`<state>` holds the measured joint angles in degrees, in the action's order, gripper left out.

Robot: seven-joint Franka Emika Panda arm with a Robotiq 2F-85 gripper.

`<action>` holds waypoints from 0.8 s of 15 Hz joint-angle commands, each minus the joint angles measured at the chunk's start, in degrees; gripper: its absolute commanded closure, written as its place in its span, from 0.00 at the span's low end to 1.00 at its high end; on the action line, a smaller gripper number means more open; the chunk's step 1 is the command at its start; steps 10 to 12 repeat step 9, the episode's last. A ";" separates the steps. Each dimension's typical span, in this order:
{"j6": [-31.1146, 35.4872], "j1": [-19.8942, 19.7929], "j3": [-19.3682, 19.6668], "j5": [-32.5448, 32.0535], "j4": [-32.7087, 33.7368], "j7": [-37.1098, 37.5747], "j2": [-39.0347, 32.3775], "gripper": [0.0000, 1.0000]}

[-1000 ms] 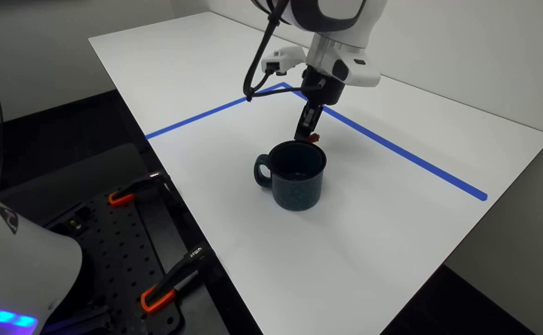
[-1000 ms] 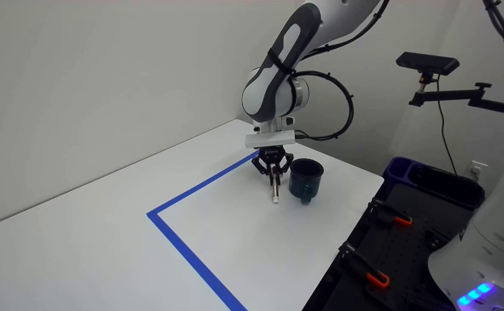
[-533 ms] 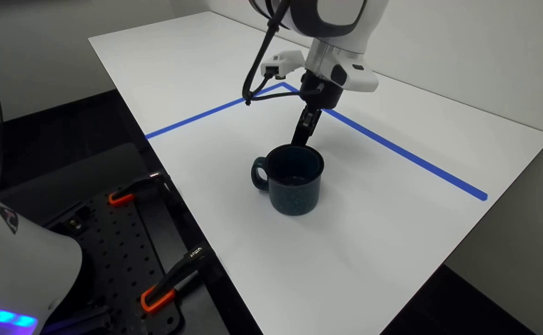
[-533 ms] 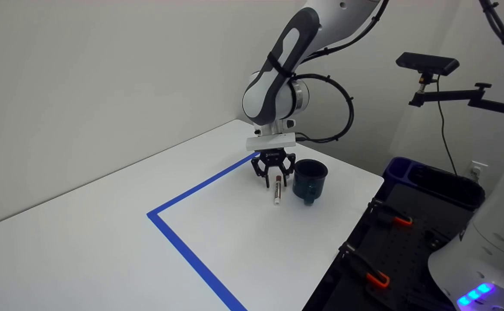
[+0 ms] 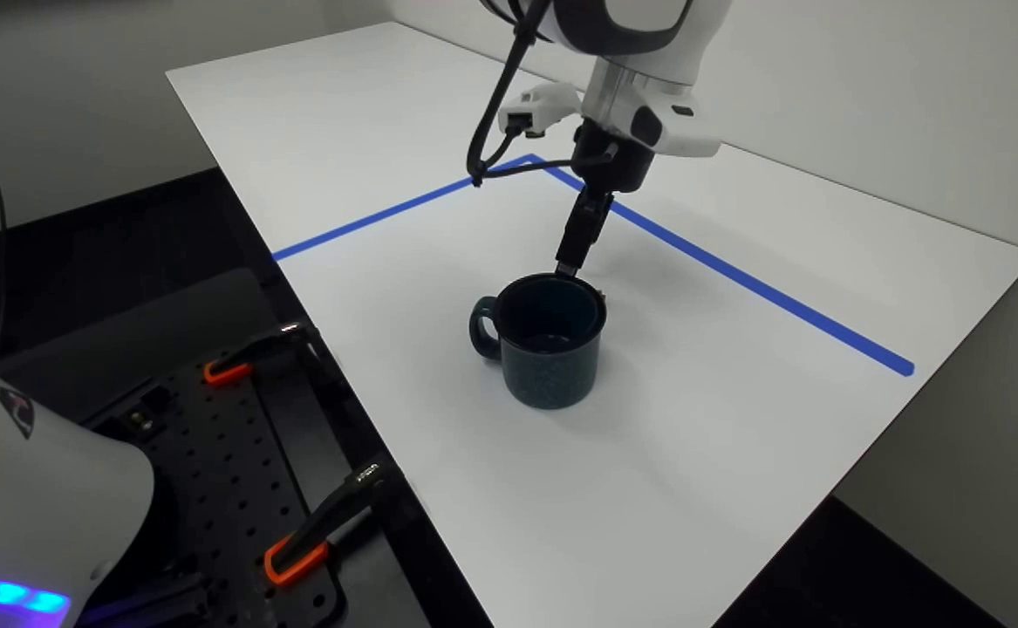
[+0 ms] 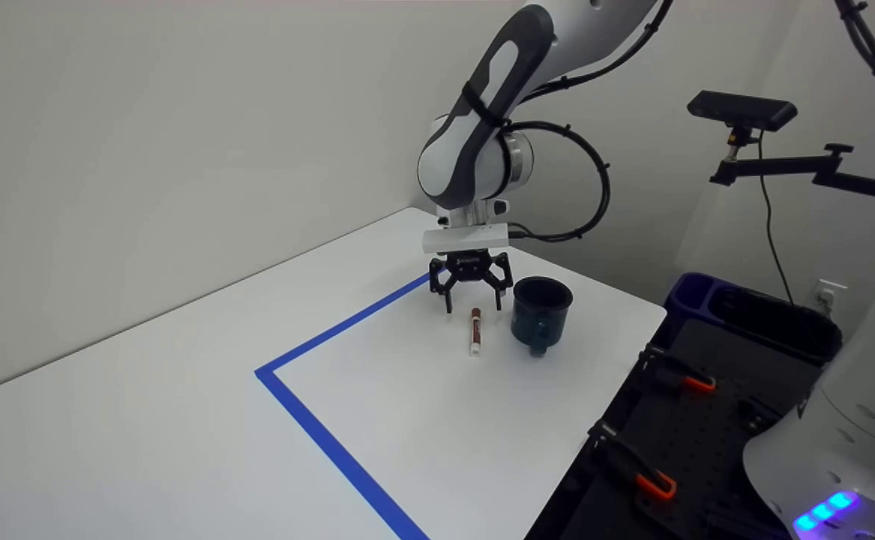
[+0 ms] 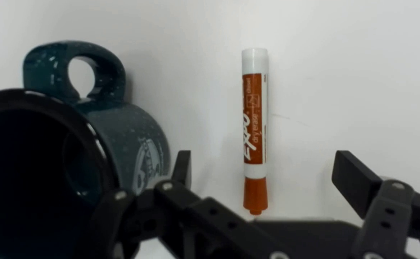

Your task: Pick up the marker from the cup and put it on the table

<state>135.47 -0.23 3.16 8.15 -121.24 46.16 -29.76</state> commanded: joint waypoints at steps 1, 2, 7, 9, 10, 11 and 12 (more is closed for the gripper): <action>-1.90 1.31 1.54 0.15 -0.82 -0.28 3.77 0.00; -1.98 1.36 1.70 0.10 -0.98 -0.17 4.53 0.00; -1.68 1.68 2.39 -0.46 -1.35 0.29 7.35 0.00; -1.57 1.54 2.26 -0.17 -1.16 0.43 7.49 0.00; -1.57 1.54 2.26 -0.17 -1.16 0.43 7.49 0.00; -1.57 1.54 2.26 -0.17 -1.16 0.43 7.49 0.00; -1.57 1.54 2.26 -0.17 -1.16 0.43 7.49 0.00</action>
